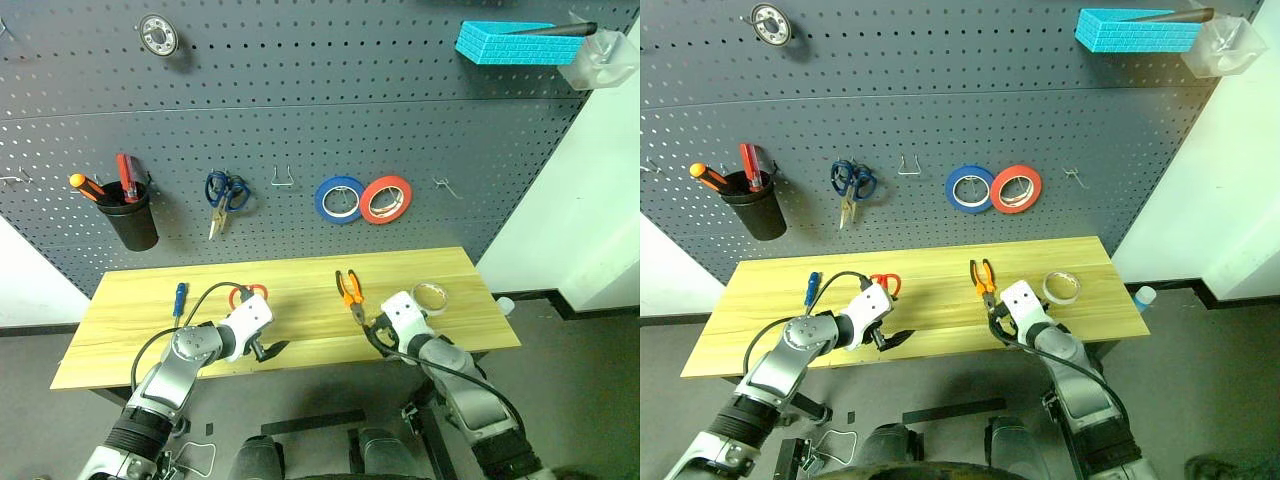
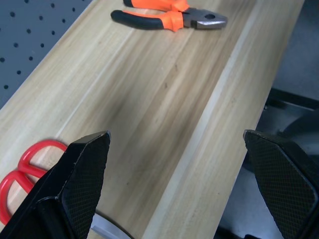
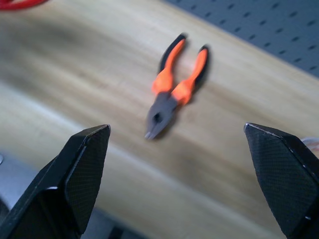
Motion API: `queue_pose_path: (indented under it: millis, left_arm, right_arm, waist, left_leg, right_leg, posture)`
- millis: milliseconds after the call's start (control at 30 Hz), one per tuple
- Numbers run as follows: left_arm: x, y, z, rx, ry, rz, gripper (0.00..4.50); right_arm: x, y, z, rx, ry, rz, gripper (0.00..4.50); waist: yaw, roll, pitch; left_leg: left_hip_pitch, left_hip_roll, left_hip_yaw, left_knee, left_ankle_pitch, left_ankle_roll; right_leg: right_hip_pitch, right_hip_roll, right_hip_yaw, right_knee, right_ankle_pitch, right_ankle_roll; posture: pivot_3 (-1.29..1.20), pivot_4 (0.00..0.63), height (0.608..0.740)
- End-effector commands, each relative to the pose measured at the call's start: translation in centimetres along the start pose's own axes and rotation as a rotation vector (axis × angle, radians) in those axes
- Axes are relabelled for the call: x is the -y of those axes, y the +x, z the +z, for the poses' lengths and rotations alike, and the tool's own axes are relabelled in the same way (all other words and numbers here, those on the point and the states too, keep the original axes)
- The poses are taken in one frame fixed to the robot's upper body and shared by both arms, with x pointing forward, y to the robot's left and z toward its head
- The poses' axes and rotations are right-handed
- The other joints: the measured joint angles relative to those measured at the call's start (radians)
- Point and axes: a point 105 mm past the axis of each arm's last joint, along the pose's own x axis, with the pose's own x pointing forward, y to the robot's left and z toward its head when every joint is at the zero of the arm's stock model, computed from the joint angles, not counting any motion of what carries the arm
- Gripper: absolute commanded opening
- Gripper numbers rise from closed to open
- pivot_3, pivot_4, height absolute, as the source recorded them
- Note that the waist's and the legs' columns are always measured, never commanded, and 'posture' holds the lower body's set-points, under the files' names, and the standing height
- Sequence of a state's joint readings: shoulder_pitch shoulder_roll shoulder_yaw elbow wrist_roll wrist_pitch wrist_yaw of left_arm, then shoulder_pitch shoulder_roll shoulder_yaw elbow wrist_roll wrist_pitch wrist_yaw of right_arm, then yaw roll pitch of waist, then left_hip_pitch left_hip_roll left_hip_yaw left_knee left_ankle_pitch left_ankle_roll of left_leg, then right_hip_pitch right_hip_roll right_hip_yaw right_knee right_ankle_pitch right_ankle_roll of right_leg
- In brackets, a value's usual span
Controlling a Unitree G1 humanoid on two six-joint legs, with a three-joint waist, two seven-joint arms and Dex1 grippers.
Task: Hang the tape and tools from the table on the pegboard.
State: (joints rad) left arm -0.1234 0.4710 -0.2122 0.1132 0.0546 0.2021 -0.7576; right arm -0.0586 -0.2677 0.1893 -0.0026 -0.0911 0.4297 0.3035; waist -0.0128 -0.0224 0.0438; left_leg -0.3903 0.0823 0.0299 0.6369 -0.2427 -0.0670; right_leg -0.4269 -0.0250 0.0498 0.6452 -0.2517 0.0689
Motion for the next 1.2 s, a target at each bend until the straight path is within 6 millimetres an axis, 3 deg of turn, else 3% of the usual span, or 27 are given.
queue_pose_path:
  millis: [33,200,367,400,467,500,633,733,867,1200]
  left_arm:
    - [-1.9,-0.7,2.5,0.093,0.040,0.068,4.48]
    - [-2.9,-0.9,3.9,0.135,0.060,0.090,4.48]
    - [-3.2,-1.3,5.1,0.148,0.085,0.069,4.48]
    - [-3.3,-1.6,5.5,0.149,0.096,0.065,4.48]
    - [-3.3,-2.0,5.9,0.148,0.109,0.061,4.48]
    - [-3.4,-2.4,6.2,0.148,0.113,0.058,4.48]
    - [-4.0,-3.4,7.2,0.146,0.137,0.069,4.48]
    - [-5.1,-3.7,8.5,0.186,0.135,0.135,4.48]
    - [-5.7,-4.4,10.1,0.243,0.134,0.188,4.48]
    - [-4.1,-4.9,10.3,0.240,0.124,0.112,4.48]
  right_arm:
    - [1.6,-0.2,2.0,0.063,0.021,-0.074,4.50]
    - [3.7,-0.4,3.0,0.063,0.068,-0.192,4.50]
    - [5.3,-0.6,3.6,0.032,0.124,-0.267,4.50]
    - [5.4,-0.9,3.8,0.038,0.148,-0.251,4.50]
    - [5.4,-1.4,4.2,0.051,0.173,-0.227,4.50]
    - [5.8,-1.8,4.3,0.055,0.197,-0.212,4.50]
    - [7.3,-2.8,4.0,0.025,0.206,-0.193,4.50]
    - [7.9,-3.1,3.8,0.011,0.170,-0.186,4.50]
    - [8.4,-3.0,3.8,-0.002,0.124,-0.164,4.50]
    - [11.3,-2.4,6.0,0.046,0.077,-0.198,4.50]
  waist:
    - [0.002,0.000,0.000]
    - [0.000,0.000,0.001]
    - [-0.002,0.001,0.027]
    - [-0.001,0.001,0.039]
    - [0.000,0.001,0.070]
    - [0.001,0.001,0.083]
    - [0.003,0.003,0.159]
    - [0.003,0.002,0.190]
    - [0.002,0.000,0.230]
    - [0.002,-0.001,0.286]
  left_leg:
    - [0.000,0.000,0.000,0.000,0.000,0.000]
    - [0.000,0.000,0.000,0.000,0.000,0.000]
    - [0.001,0.000,0.000,0.000,0.000,0.000]
    - [0.001,0.000,0.000,0.000,0.000,0.000]
    - [0.002,0.000,0.000,0.000,0.000,0.000]
    - [-0.001,0.000,0.000,0.000,0.000,0.000]
    - [-0.002,0.000,0.000,0.000,0.000,0.001]
    - [-0.009,-0.001,0.000,0.000,-0.001,0.004]
    - [-0.019,-0.001,-0.003,0.002,-0.001,0.004]
    - [-0.019,-0.001,-0.003,0.001,-0.002,0.005]
  right_leg:
    - [0.000,0.000,0.000,0.000,0.000,0.000]
    - [0.000,0.000,0.000,0.000,0.000,0.000]
    - [0.000,0.000,0.001,0.001,0.000,0.000]
    - [0.000,0.000,0.001,0.001,0.000,0.000]
    - [0.001,0.000,0.002,0.002,-0.001,-0.001]
    - [-0.002,0.000,0.002,0.002,0.000,-0.002]
    - [-0.003,0.000,0.003,0.003,-0.001,-0.004]
    - [-0.008,0.000,0.003,0.003,-0.002,-0.004]
    - [-0.017,0.001,0.002,0.005,0.000,0.002]
    - [-0.018,0.000,0.002,0.005,-0.001,0.004]
  posture:
    - [0.08,0.000,0.721]
    - [0.07,0.025,0.721]
    - [0.07,0.096,0.721]
    - [0.07,0.159,0.721]
    - [0.07,0.159,0.721]
    - [0.07,0.222,0.721]
    - [0.07,0.279,0.721]
    - [0.09,0.327,0.721]
    - [0.09,0.355,0.721]
    - [0.09,0.374,0.721]
